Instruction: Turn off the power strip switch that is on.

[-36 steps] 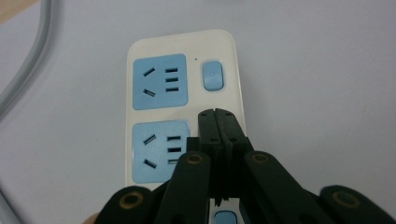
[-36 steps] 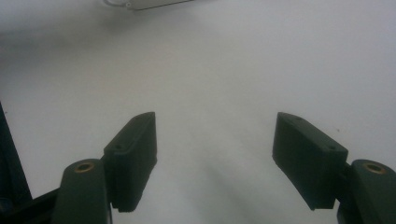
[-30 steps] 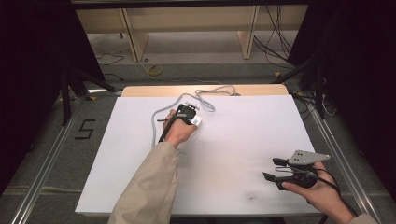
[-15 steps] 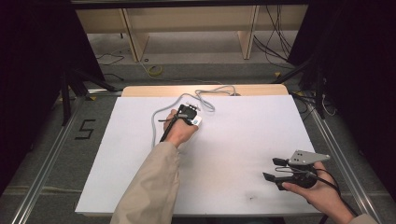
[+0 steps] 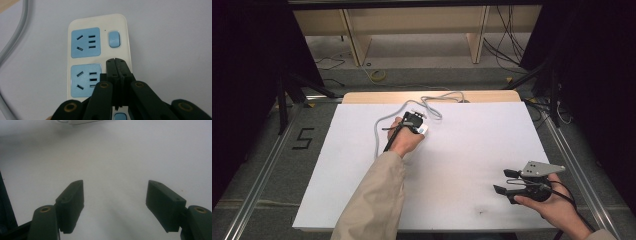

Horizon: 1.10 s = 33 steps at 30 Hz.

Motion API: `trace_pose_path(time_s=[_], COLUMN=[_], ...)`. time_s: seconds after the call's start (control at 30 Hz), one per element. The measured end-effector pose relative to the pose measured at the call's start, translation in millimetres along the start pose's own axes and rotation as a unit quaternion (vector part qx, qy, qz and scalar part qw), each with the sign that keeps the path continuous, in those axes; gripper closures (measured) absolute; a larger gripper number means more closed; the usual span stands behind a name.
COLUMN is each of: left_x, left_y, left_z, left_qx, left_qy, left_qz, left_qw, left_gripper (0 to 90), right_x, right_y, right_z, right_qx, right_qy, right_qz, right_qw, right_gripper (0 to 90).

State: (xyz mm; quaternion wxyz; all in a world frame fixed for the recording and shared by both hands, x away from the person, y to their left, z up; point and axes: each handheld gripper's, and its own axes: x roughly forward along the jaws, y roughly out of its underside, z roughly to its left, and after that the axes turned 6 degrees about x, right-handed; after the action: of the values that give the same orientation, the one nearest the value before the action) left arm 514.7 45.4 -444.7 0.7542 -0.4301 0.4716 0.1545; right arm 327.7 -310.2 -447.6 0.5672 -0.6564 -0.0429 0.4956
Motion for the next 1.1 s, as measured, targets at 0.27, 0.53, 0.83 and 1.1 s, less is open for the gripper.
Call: trace_pose_path(time_s=[0.27,0.53,0.83,1.1], left_x=[-0.3,-0.3,-0.6,-0.4], left_y=[0.1,0.0,0.2,-0.4], left_z=[0.6,-0.4,1.1,0.2], left_qx=[0.002,0.005,0.002,0.006], left_qy=[0.001,-0.001,0.003,0.0], left_qz=[0.001,0.002,0.0,0.0], left_qw=[1.0,1.0,1.0,1.0], left_gripper=[90.0,90.0,90.0,90.0], right_x=[0.2,0.1,0.3,-0.3], right_y=[0.0,-0.1,-0.2,-0.3], right_z=[0.1,0.4,0.0,0.2], right_qx=[-0.001,-0.002,-0.001,0.0], right_qy=[-0.001,-0.001,0.0,-0.001], right_qz=[0.001,0.001,0.0,0.001], right_qw=[1.0,1.0,1.0,1.0], right_gripper=[31.2,31.2,31.2,31.2])
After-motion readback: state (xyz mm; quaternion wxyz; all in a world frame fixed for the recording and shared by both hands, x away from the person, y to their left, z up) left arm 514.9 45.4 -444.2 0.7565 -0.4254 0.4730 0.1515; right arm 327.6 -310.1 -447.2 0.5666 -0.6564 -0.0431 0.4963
